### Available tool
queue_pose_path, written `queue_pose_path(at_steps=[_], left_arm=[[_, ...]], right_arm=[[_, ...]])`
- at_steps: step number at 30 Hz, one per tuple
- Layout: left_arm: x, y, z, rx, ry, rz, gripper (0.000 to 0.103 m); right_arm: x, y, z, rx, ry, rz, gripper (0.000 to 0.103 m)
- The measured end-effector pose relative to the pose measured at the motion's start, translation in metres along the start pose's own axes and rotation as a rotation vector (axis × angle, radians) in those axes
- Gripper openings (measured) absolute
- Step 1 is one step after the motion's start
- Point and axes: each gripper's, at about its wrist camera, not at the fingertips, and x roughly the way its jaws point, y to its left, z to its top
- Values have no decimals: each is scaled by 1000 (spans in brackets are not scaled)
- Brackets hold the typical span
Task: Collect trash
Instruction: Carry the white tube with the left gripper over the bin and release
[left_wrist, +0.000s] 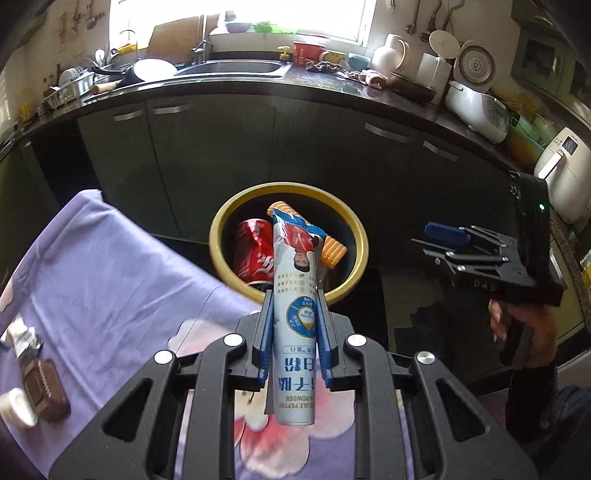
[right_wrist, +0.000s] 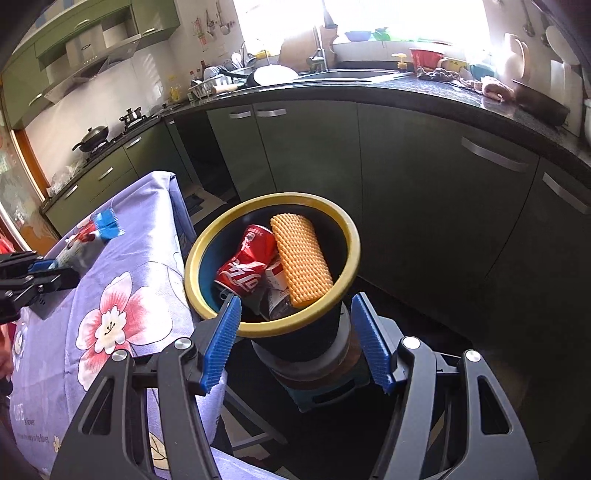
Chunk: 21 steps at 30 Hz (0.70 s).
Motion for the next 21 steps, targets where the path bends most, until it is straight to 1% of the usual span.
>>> queue_pose_path(at_steps=[3, 7, 9, 10, 11, 12, 13, 15, 17, 18, 20, 21], left_arm=[[37, -9, 30, 12, 28, -31, 20], [76, -18, 58, 24, 52, -37, 20], [92, -19, 66, 21, 63, -27, 23], [99, -18, 68, 16, 70, -28, 31], [105, -17, 69, 8, 73, -18, 50], [108, -16, 70, 1, 68, 1, 58], [108, -15, 69, -2, 59, 12, 65], [101, -10, 65, -30, 46, 0, 66], [82, -4, 57, -62, 13, -16, 74], [72, -1, 52, -70, -14, -17, 75], [40, 6, 35, -84, -87, -7, 85], [25, 11, 26, -94, -120, -2, 87]], right_arm=[[0, -18, -1, 37, 0, -5, 62], [2, -34, -3, 67, 6, -13, 62], [5, -38, -2, 78, 13, -12, 64], [6, -39, -2, 82, 15, -11, 65], [8, -39, -2, 82, 19, -10, 65], [9, -39, -2, 82, 21, -11, 65], [9, -37, -3, 81, 22, -10, 65], [9, -34, -3, 72, 24, -7, 65], [8, -28, -2, 63, 23, -5, 65], [8, -25, -2, 56, 23, -4, 65], [7, -17, -1, 38, 21, 0, 66], [6, -11, -1, 24, 22, 5, 66]])
